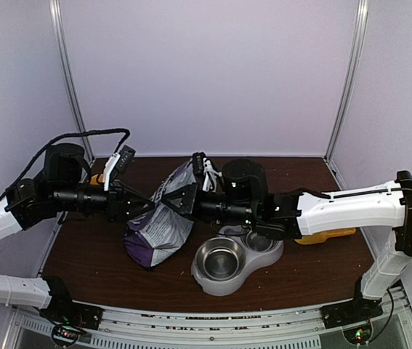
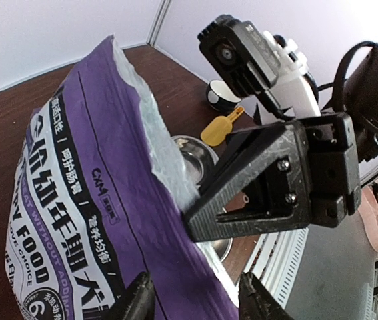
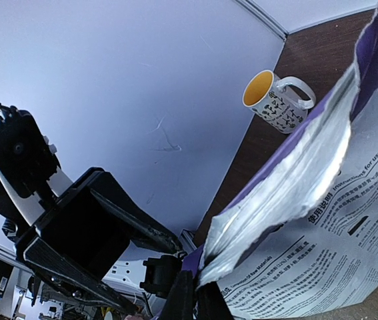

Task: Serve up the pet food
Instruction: Open the seal of the pet food bag.

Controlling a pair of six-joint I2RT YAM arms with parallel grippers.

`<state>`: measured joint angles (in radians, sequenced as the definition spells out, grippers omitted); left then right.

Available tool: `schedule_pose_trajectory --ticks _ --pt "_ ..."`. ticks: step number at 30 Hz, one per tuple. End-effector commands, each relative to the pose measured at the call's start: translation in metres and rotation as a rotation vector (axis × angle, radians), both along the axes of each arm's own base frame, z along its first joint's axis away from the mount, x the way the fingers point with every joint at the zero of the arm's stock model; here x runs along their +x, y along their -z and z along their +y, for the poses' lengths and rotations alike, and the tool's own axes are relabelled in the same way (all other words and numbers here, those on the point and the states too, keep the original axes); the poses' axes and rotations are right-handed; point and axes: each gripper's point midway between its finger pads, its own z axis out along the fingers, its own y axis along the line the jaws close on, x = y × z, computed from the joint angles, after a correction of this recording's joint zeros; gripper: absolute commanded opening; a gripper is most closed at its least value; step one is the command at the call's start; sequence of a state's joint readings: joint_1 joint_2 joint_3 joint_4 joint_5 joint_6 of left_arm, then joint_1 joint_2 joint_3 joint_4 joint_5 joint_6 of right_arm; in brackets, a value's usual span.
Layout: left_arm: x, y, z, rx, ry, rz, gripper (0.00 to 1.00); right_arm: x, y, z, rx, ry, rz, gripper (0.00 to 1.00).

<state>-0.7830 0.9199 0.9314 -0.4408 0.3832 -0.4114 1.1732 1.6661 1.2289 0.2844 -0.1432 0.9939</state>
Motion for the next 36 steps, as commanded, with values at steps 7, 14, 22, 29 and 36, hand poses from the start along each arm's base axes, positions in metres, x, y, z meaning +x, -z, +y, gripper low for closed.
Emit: schedule_pose_trajectory --ticks 7,14,22,29,36 --pt "0.013 -0.015 -0.007 0.018 -0.028 -0.031 0.50 -0.012 -0.028 -0.005 0.065 -0.029 -0.076 0.00" --pt "0.012 -0.001 -0.010 0.109 -0.023 -0.013 0.54 -0.011 -0.029 -0.007 0.064 -0.028 -0.084 0.00" --pt "0.018 0.008 -0.006 0.200 -0.061 -0.024 0.53 -0.011 -0.029 -0.008 0.061 -0.026 -0.088 0.00" --pt "0.021 0.011 0.001 0.221 -0.095 -0.021 0.40 -0.011 -0.028 -0.010 0.065 -0.021 -0.088 0.00" --pt "0.019 0.015 0.001 0.232 -0.090 -0.006 0.29 -0.012 -0.028 -0.009 0.068 -0.025 -0.087 0.02"
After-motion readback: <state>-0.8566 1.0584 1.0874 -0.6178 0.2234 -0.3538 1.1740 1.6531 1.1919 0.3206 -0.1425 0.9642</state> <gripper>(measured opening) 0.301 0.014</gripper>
